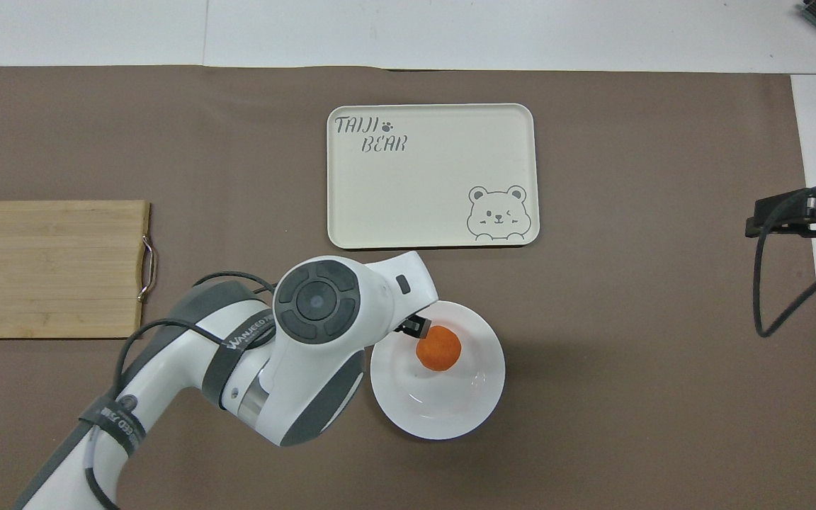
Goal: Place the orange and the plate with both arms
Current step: 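Withdraw the left gripper back over the cutting board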
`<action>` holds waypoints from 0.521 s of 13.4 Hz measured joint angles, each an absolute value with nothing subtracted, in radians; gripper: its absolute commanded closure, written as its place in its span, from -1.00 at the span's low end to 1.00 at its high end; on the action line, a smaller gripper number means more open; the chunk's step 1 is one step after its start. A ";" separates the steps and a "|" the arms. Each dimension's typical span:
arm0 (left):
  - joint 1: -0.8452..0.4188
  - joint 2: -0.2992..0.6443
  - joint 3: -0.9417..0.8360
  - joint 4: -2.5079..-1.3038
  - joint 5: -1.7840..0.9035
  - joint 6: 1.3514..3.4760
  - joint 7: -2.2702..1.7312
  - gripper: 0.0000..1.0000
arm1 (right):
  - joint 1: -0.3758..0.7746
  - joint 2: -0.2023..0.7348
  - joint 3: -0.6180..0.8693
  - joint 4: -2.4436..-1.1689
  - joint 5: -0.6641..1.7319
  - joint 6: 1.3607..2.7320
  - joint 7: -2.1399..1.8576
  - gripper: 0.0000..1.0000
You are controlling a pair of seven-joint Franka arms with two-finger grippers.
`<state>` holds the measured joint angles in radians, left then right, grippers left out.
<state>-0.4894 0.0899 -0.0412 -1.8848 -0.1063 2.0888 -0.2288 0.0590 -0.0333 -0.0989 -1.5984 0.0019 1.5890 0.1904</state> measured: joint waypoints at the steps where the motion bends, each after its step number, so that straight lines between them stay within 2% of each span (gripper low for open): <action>1: -0.450 0.084 -0.041 -1.867 -0.106 2.071 -0.225 -1.00 | 0.059 -0.033 -0.099 -1.598 0.002 1.589 0.190 -1.00; 4: -0.331 0.081 -0.040 -1.818 -0.106 1.999 -0.182 -1.00 | 0.059 -0.033 -0.099 -1.598 0.002 1.589 0.190 -1.00; 7: -0.206 0.080 -0.039 -1.723 -0.104 1.819 -0.081 -1.00 | 0.059 -0.033 -0.099 -1.598 0.002 1.589 0.190 -1.00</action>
<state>-0.2064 0.0800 -0.0388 -1.7226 -0.1038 1.8195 -0.0812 0.0590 -0.0333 -0.0989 -1.5984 0.0019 1.5890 0.1904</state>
